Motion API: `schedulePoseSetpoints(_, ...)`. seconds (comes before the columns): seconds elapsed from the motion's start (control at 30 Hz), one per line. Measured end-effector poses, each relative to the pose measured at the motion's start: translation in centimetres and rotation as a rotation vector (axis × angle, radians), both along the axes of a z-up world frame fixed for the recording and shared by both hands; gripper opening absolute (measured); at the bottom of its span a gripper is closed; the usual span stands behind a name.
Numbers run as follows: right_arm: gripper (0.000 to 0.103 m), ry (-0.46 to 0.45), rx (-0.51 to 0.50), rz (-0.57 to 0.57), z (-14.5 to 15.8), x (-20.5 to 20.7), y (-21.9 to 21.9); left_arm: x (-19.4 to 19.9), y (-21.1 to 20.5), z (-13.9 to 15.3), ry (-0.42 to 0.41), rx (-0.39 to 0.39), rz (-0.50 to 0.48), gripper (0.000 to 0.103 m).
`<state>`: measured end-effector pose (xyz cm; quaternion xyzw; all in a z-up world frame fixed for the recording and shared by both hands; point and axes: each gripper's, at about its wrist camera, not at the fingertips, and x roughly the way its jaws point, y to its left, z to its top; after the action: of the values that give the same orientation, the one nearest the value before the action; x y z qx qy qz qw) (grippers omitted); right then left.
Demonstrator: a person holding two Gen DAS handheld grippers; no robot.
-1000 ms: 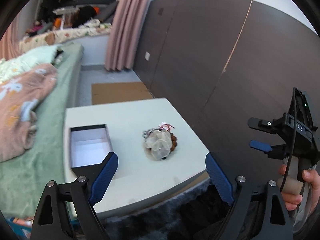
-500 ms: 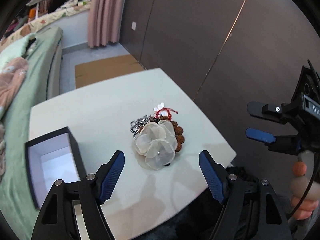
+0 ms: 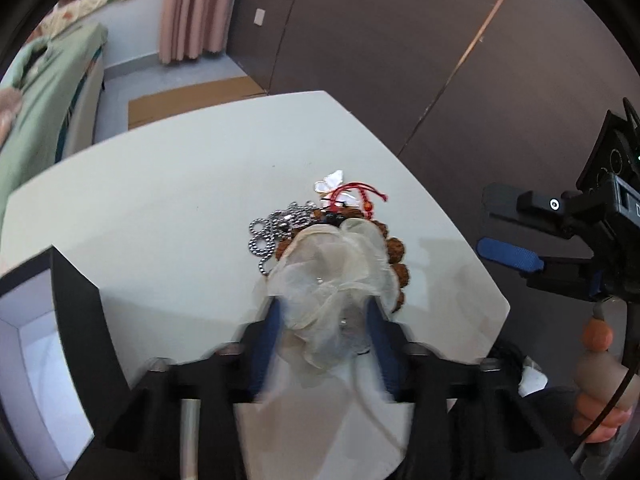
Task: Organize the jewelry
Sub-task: 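Grasp the white flower brooch with the left gripper while the right grasps red string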
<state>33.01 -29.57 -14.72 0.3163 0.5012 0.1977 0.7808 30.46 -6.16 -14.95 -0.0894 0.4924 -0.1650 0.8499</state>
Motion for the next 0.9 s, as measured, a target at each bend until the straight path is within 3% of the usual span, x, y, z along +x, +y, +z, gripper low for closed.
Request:
schedulePoseSetpoints(0.1, 0.074, -0.014, 0.026, 0.016, -0.4, 0.8, 0.5, 0.1, 0.7, 0.2, -0.012, -0.019, 0.024, 0.004)
schedulePoseSetpoints(0.17, 0.074, -0.023, 0.022, 0.019, -0.7, 1.4, 1.0, -0.1, 1.1, 0.9, -0.037, -0.04, 0.033, 0.002)
schedulePoseSetpoints(0.53, 0.074, -0.056, 0.039, 0.058, -2.0, 3.4, 4.3, -1.5, 4.3, 6.0, -0.188, -0.202, 0.079, 0.001)
schedulePoseSetpoints(0.77, 0.073, -0.031, 0.003, 0.015, -3.1, 4.6, 4.6, -1.5, 5.7, 6.8, -0.203, -0.221, 0.106, 0.001)
schedulePoseSetpoints(0.8, 0.072, -0.032, 0.017, 0.014, -3.1, 4.7, 4.7, -1.5, 5.8, 6.9, -0.204, -0.218, 0.111, 0.001)
schedulePoseSetpoints(0.9, 0.053, -0.045, 0.022, 0.025, -3.0, 4.9, 5.2, -1.7, 6.2, 7.2, -0.21, -0.216, 0.121, 0.001)
